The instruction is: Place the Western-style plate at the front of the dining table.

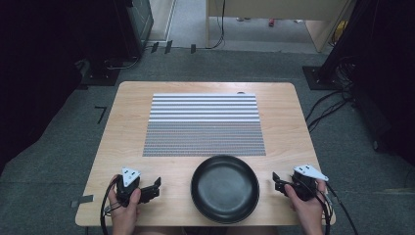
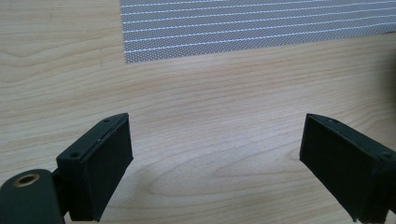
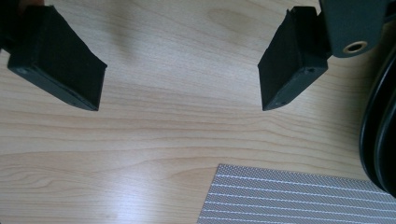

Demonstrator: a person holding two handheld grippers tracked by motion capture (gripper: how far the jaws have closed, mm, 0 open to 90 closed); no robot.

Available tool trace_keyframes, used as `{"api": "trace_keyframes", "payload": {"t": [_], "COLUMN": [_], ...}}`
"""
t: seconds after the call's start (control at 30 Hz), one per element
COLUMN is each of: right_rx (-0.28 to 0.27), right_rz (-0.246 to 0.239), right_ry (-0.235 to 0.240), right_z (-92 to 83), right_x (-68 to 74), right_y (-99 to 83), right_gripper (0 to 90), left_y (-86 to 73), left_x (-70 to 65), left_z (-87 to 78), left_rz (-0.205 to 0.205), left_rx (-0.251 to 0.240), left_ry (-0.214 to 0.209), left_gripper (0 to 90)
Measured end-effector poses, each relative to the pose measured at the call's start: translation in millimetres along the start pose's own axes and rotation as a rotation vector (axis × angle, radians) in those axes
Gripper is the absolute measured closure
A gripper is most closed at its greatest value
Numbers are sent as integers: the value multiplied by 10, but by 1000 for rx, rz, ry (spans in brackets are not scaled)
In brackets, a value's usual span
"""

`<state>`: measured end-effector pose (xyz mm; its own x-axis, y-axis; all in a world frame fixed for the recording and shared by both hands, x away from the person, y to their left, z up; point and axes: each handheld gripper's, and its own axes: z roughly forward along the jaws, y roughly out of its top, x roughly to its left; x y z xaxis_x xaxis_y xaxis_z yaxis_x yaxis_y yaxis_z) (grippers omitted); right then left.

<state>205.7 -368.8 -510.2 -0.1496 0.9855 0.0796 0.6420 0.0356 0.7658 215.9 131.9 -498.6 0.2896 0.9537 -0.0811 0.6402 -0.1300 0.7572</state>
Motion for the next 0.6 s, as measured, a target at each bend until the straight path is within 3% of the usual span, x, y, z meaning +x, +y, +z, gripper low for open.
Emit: {"api": "trace_keyframes", "payload": {"t": [0.6], "right_rx": [-4], "right_rz": [-11], "right_ry": [32], "right_z": [-9], "right_x": [112], "right_y": [1], "right_gripper": [139], "left_y": [1], "left_x": [-163], "left_z": [25], "left_rz": [12], "left_rx": [4], "left_ry": [-48], "left_gripper": [90]}}
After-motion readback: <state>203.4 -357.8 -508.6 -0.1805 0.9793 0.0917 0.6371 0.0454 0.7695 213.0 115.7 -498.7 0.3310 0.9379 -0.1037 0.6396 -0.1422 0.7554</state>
